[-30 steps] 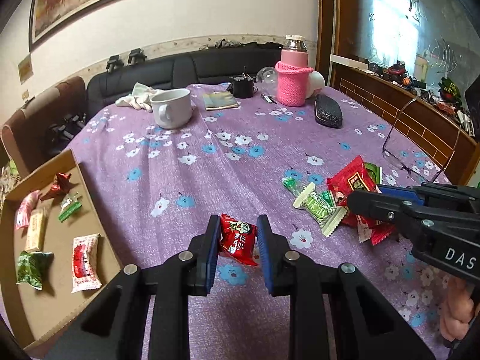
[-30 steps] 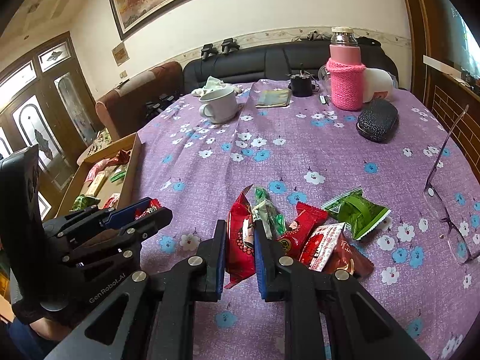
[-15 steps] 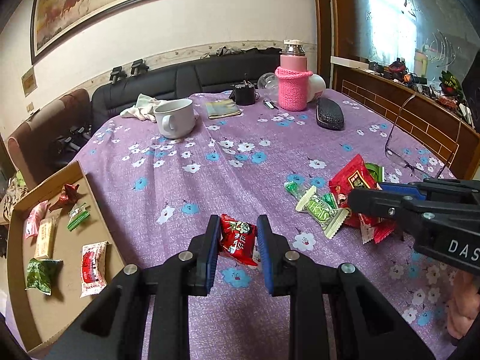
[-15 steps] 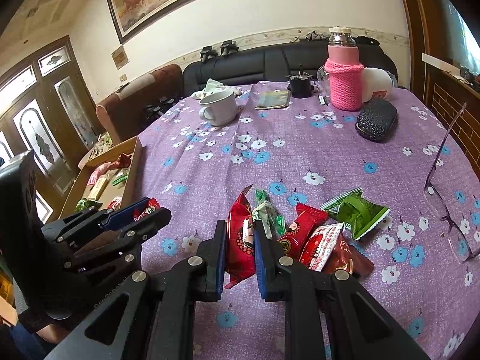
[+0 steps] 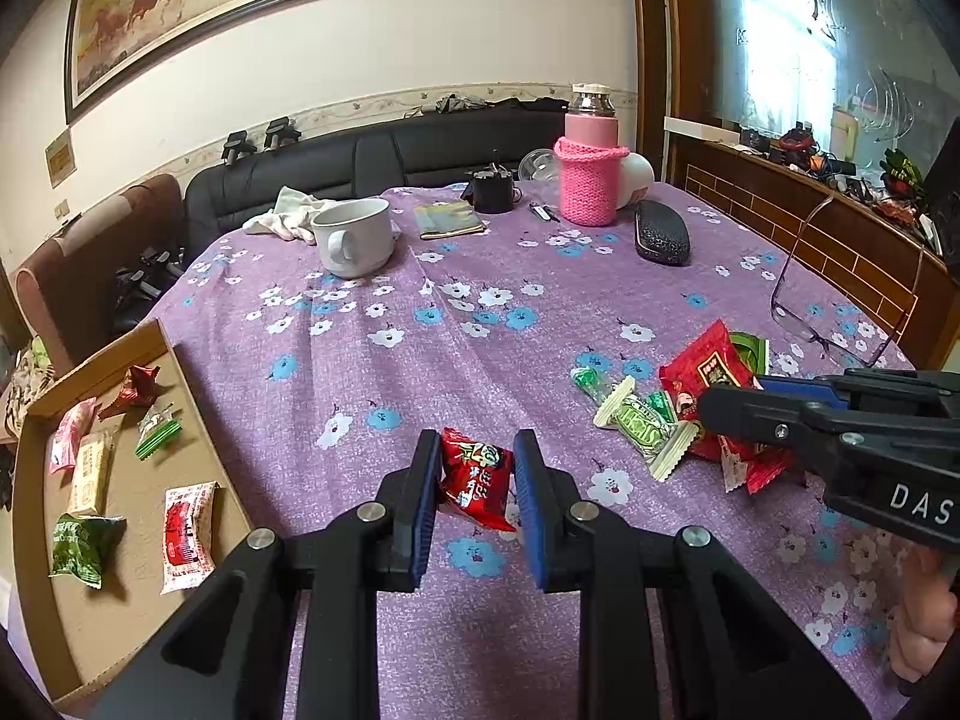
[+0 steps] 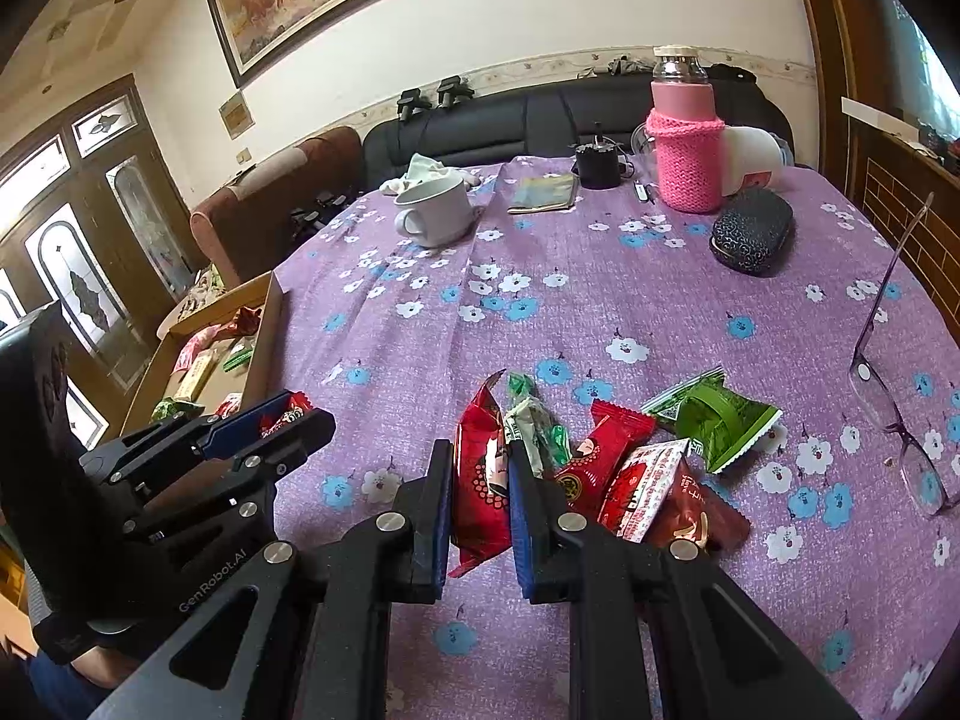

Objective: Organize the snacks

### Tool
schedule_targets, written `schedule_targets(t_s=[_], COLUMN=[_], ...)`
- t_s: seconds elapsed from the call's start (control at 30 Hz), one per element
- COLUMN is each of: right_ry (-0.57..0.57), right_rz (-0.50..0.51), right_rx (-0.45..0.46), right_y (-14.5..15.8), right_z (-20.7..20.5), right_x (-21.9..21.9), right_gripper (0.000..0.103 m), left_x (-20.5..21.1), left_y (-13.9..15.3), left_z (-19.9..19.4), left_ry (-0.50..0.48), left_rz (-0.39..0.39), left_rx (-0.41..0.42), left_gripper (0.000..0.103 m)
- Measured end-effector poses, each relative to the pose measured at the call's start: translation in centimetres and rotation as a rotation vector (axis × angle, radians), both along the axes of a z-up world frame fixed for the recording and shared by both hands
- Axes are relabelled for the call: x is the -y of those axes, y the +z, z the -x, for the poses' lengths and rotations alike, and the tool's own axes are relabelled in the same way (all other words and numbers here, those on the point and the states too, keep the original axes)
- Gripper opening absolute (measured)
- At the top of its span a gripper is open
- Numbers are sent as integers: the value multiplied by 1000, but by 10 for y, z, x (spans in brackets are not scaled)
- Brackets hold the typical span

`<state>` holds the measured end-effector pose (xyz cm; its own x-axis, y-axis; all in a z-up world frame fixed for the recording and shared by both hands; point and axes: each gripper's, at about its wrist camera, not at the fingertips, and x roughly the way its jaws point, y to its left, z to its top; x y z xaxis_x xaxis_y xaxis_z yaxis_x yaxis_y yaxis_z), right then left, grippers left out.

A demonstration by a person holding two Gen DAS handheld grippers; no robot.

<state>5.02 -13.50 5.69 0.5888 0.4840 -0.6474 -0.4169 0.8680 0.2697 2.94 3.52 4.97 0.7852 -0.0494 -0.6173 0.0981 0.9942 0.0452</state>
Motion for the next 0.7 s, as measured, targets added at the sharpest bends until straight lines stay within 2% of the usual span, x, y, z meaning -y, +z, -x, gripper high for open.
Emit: schedule_targets(t_s=[0.7], right_ry=[-4], right_rz=[-3], right_rx=[-1], right_y=[1], right_z=[1], right_x=[2], right_gripper=[17], left_x=[-1], left_y=[0], left_z=[0], left_ry=[1], left_rz=[1], left_rx=[-1], left_gripper=[23])
